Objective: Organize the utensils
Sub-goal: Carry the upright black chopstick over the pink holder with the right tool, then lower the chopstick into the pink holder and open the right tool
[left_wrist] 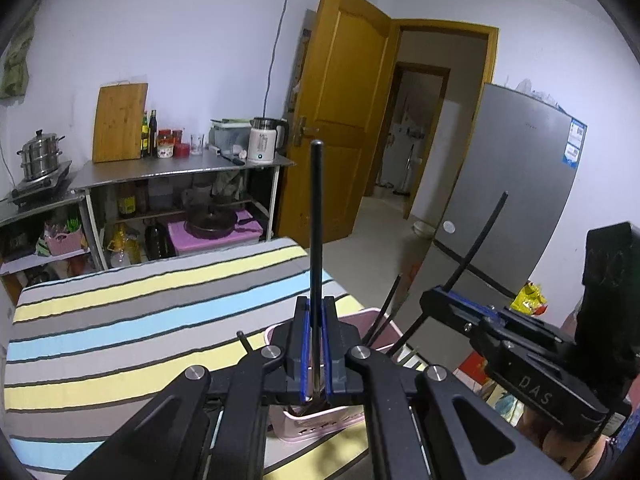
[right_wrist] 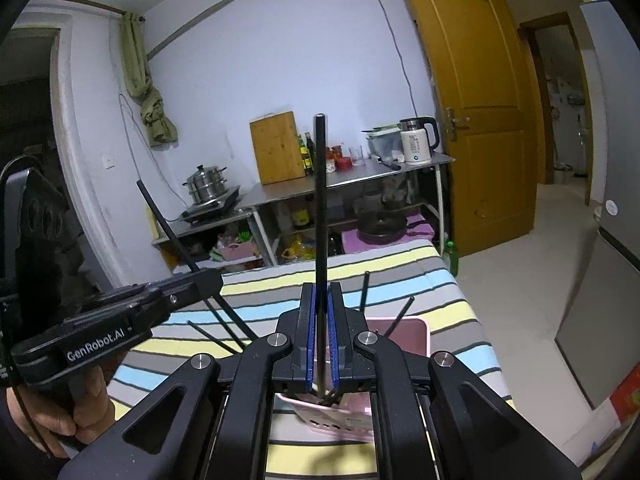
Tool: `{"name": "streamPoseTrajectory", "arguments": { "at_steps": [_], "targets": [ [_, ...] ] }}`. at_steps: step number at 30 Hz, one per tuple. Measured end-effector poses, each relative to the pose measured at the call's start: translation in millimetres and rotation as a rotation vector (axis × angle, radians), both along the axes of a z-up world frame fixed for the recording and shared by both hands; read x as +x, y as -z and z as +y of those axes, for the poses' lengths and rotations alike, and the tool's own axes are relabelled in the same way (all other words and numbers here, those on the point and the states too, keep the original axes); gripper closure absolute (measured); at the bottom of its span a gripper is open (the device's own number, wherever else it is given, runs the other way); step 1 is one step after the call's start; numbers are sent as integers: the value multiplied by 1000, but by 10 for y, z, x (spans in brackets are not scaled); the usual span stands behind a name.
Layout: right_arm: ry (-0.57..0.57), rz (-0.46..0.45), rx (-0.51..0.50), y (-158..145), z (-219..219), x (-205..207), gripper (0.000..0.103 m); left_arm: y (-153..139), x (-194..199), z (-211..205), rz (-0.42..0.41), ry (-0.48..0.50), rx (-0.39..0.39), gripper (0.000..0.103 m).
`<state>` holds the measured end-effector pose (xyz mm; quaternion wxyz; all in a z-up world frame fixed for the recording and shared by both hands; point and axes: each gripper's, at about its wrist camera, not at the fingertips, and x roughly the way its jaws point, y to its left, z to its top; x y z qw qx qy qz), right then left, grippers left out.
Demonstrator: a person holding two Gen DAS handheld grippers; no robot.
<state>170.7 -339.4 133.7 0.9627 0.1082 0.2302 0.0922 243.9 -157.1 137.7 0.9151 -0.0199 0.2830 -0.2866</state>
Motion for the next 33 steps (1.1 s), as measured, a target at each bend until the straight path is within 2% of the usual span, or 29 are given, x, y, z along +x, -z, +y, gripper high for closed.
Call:
{"name": "streamPoseTrajectory", "arguments": {
  "at_steps": [8, 27, 30, 33],
  "targets": [
    [-3, 20, -21, 132, 28, 56, 98, 224, 41, -97, 37, 17, 23, 98],
    [-31, 141, -58, 583, 132, 137, 97, 678, 134, -117, 128, 26, 77, 98],
    [-23, 149, -62, 588, 117, 122, 96, 663, 132, -101, 130, 25, 73, 96],
    [-10, 134, -67, 541, 112, 84, 91, 619, 96, -66, 119, 25, 56, 88]
  ]
}}
